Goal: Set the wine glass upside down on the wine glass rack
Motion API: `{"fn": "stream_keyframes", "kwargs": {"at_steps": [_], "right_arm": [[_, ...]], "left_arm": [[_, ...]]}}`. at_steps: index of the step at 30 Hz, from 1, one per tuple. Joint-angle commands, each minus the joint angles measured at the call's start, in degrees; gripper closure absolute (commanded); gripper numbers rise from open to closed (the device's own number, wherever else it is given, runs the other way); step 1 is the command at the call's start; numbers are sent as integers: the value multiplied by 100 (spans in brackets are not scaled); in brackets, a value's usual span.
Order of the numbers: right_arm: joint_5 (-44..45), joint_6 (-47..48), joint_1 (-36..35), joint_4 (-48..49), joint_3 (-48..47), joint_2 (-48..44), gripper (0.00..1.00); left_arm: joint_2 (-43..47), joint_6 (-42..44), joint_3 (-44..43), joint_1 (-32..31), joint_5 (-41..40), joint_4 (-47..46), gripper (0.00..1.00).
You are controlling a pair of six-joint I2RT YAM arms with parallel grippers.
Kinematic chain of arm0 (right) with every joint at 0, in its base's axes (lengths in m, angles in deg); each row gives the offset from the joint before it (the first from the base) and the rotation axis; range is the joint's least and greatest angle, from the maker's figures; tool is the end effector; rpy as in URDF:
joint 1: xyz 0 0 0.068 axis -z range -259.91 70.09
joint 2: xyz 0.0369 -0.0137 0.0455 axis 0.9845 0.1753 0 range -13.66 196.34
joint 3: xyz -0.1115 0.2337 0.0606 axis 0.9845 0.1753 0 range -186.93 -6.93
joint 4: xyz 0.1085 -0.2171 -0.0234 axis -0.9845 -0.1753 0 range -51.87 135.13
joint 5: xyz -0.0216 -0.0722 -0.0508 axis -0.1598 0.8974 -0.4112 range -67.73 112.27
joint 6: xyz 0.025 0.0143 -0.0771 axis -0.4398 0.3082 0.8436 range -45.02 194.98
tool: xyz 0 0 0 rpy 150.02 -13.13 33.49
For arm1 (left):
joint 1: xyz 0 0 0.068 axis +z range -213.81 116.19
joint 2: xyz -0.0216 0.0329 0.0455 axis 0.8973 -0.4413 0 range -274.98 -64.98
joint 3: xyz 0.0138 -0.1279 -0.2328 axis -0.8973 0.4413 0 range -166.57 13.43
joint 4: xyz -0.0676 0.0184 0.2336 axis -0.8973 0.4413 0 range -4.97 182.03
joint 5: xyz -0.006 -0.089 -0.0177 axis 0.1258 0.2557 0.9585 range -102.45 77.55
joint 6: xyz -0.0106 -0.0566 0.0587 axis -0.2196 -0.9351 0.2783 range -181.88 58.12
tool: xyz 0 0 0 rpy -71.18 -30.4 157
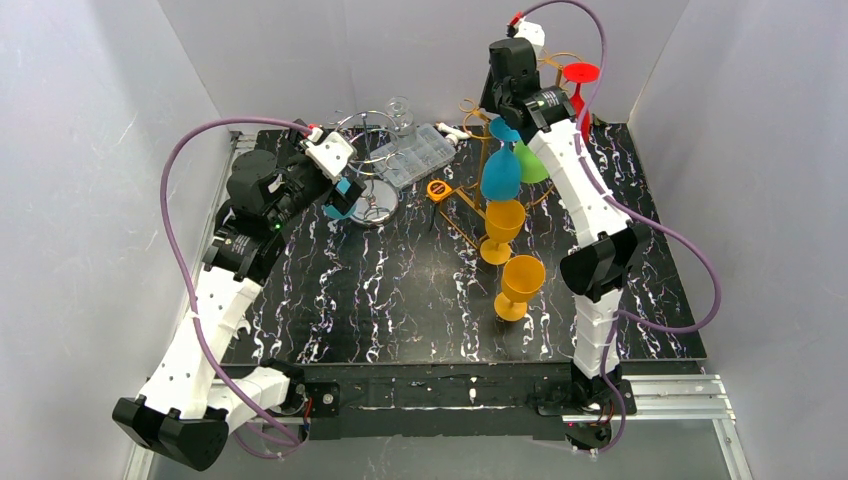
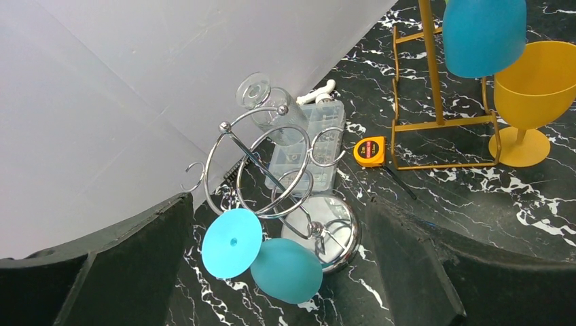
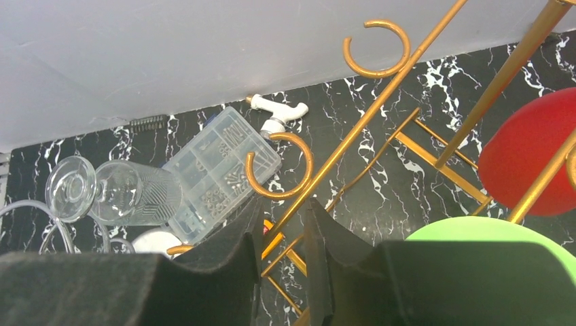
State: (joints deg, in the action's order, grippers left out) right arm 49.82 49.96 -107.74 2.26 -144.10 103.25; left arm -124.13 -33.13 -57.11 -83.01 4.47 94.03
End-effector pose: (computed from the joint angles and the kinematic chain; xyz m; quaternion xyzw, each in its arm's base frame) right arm 0.4173 0.1828 0.4242 0.1123 0.8111 0.0624 0.5707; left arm 0.2203 -0.0988 0.4435 0.3752 0.5824 -0.0421 0.7199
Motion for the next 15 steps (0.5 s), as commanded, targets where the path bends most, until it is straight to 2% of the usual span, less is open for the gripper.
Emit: {"fn": "stream_keyframes", "kwargs": {"at_steps": [1,9,15], "right_arm": [[-458,626,133,-46,-185,-108,99],[-1746,1328,541,-478,-188,-193,99],[-2178,1825,595,-852,-202,-237,99]], "left_arm": [[67,-31,-17,34,82,-135,2],[37,-20,-24,34,91,-99,2],[-15,-11,-90,36,126,-64,2]]}}
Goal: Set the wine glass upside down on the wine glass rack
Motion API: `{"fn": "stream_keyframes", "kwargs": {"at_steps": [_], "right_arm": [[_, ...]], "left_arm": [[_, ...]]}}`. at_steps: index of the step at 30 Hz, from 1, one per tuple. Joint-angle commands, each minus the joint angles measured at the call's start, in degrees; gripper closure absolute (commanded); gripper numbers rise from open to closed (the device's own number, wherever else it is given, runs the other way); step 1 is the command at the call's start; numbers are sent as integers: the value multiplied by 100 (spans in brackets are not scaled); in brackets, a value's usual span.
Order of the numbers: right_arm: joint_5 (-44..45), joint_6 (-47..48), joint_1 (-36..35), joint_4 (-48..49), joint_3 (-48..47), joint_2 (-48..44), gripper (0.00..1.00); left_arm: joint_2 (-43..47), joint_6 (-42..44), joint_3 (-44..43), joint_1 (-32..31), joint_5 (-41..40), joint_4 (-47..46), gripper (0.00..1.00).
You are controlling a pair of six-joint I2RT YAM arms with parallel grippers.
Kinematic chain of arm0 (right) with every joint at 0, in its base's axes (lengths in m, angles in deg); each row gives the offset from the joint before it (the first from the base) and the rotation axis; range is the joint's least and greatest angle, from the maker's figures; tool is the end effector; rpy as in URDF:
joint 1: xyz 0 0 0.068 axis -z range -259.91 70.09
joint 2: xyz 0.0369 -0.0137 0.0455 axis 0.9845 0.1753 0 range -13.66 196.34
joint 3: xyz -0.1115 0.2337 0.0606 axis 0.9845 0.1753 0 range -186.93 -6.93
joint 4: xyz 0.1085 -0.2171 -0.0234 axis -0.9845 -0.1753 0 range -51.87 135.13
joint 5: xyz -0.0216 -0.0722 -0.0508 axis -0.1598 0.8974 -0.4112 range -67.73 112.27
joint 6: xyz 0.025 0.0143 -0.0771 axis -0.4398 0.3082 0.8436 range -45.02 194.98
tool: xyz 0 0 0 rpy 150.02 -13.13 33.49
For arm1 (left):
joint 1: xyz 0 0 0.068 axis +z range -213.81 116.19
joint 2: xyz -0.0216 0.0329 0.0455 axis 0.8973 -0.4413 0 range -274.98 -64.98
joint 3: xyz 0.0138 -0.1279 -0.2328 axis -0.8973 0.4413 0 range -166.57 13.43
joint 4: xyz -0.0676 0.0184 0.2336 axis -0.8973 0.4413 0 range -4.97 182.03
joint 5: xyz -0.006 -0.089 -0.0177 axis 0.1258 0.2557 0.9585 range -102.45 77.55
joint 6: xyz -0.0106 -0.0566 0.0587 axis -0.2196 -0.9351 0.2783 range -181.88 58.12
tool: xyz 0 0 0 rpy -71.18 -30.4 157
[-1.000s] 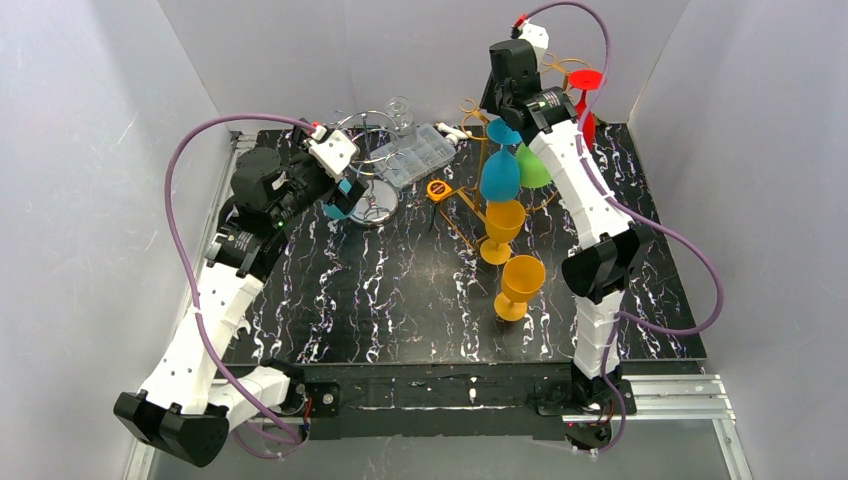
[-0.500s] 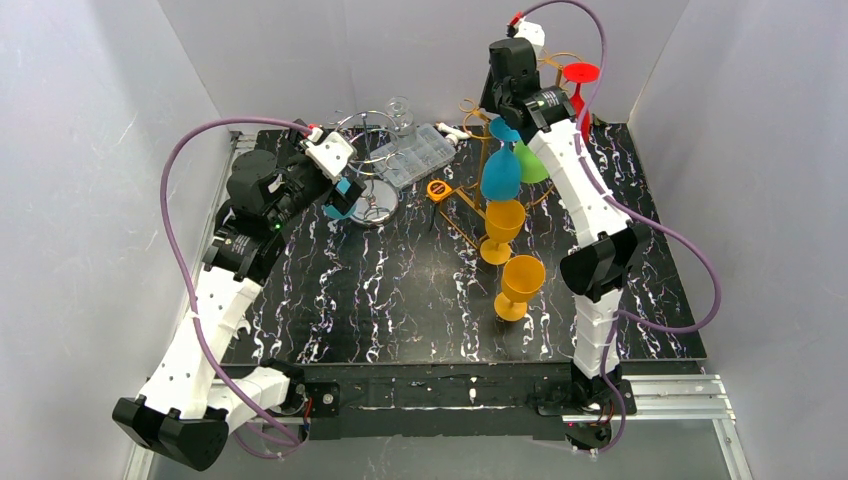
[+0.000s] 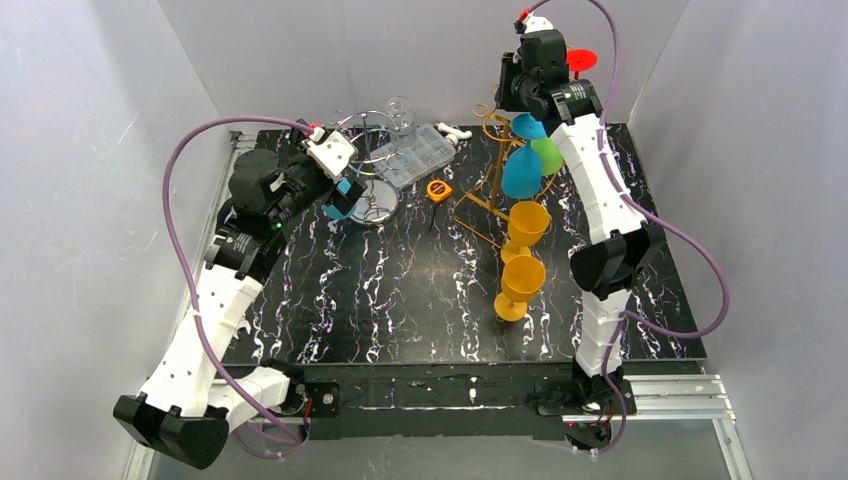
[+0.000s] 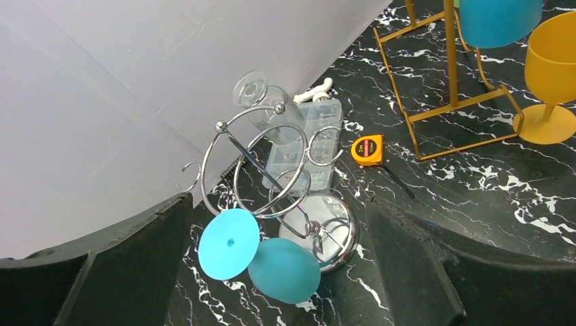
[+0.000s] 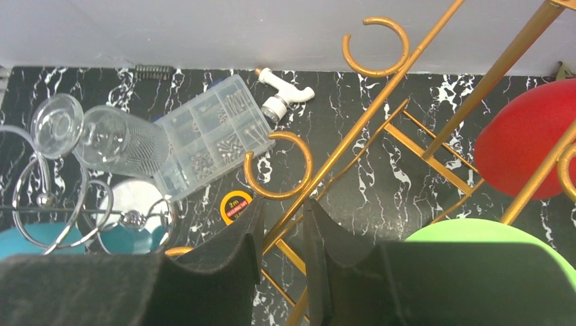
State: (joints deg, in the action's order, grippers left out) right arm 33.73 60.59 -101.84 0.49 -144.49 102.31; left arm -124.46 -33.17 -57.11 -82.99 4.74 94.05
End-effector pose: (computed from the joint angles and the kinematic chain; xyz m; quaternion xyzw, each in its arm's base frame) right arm 0.4257 0.1560 0.4269 0.0004 0.8318 0.0920 0.5474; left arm 0.2219 -0.0997 0.4422 0.3769 0.5839 -0.0443 0.7177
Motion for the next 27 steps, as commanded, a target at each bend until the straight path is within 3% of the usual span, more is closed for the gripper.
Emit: {"fn": "stream_keyframes", "kwargs": {"at_steps": [1,13,20,27], "right_arm": [[-596,866,13,-718,-167,-168,99],[-1102,1602,139,-878,770,-944,99],[-2132,1857,572,-884,1016,-1147,99],[-2388,2182,717,-980,1219,-1412,99]], "left_arm": [[16,-6,-98,37,108,-62,2],[-61,-172,-193,35,169,28,2],[-149,-270,-341,31,178,-19,2],[-395,-334,-690,34,206,312,2]]}}
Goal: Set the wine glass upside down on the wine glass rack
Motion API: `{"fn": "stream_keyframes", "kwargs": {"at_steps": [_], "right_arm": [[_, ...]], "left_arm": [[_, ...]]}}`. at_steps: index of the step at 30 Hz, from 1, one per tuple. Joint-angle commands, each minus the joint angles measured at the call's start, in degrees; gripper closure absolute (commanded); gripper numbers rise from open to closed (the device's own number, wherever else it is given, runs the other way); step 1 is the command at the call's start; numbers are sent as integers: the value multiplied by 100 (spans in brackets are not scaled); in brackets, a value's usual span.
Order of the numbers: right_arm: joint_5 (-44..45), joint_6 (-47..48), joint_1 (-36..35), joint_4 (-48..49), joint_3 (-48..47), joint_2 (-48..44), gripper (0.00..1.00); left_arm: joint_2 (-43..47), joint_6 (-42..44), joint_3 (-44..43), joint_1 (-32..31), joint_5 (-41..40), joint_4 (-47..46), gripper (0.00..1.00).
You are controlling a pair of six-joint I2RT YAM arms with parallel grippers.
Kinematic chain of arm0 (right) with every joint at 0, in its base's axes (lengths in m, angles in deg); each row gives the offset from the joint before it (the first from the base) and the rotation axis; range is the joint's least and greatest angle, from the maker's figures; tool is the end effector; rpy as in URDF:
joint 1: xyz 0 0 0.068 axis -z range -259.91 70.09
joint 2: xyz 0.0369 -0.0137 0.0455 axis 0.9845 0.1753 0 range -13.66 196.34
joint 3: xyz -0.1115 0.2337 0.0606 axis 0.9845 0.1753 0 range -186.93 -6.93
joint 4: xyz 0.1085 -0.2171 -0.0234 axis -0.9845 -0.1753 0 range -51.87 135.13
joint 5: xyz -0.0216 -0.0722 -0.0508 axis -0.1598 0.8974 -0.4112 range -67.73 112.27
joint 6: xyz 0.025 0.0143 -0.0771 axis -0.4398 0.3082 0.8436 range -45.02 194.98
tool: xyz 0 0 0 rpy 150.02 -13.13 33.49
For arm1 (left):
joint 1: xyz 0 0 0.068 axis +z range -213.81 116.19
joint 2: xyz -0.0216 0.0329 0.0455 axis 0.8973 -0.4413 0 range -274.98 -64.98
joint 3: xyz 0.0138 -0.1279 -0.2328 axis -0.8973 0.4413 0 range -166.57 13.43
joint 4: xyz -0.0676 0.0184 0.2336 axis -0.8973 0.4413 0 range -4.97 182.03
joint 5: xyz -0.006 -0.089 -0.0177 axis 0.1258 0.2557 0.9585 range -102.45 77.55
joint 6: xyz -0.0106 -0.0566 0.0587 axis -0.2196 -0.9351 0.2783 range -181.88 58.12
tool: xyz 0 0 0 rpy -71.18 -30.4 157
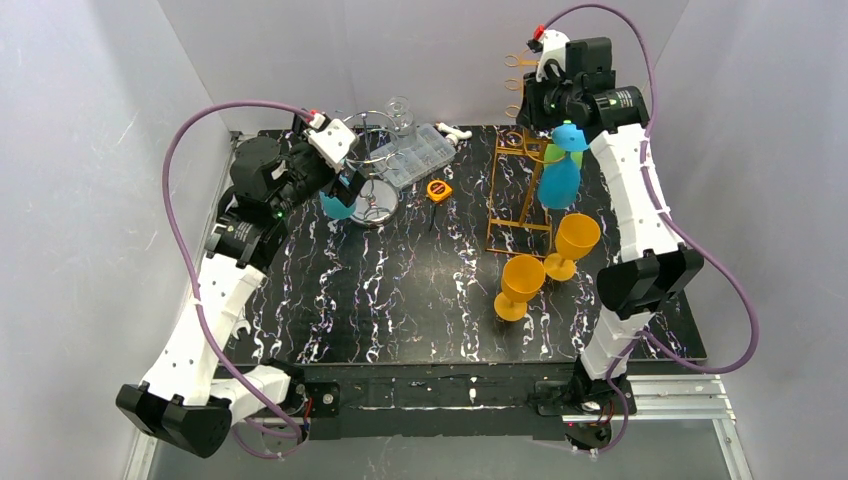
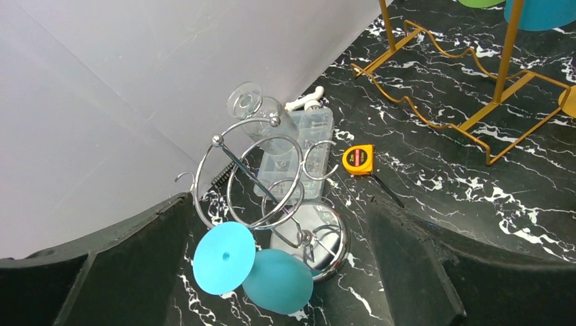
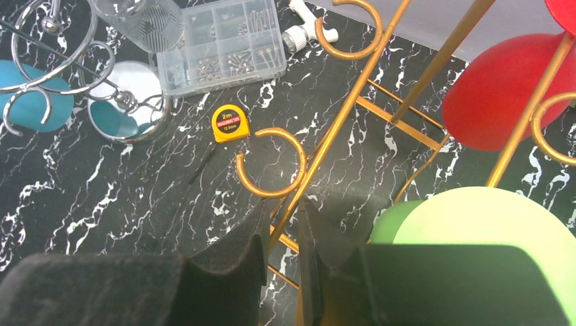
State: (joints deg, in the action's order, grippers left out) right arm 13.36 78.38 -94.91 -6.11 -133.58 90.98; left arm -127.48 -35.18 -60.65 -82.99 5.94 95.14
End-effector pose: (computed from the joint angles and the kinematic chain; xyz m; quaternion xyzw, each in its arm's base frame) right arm 0.3818 0.1138 0.4316 -0.1763 0.8427 0.1177 0.4949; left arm 0.2313 -0.1045 0.4492 0.3739 0.5899 -0.0650 0.7127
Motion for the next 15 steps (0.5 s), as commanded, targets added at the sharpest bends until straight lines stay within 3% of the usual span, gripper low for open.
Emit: {"fn": "stream_keyframes", "kwargs": {"at_steps": [1,3,6,8,10,15], "right_arm": [[-329,402,24,-324,146,-324,99],[-270,351,24,-297,193,-415,94],[-209,187,24,-236,201,-477,66],[-99,76,24,-197,168,-488,40],[171,-137,24,-141,-43,-450,24],[66,-471,24,123,-390,-509,22]], "left_arm": [[-123,-175,-358,35,112,243,2],[-120,-232,-326,36,188,252,2],[-125,-283,-259,36,215,203,2],[-145,-312,-254,35,177,237,2],[-119,-316,-255,33,253,285,2],[-16,-262,-96,34,154,260,2]]}}
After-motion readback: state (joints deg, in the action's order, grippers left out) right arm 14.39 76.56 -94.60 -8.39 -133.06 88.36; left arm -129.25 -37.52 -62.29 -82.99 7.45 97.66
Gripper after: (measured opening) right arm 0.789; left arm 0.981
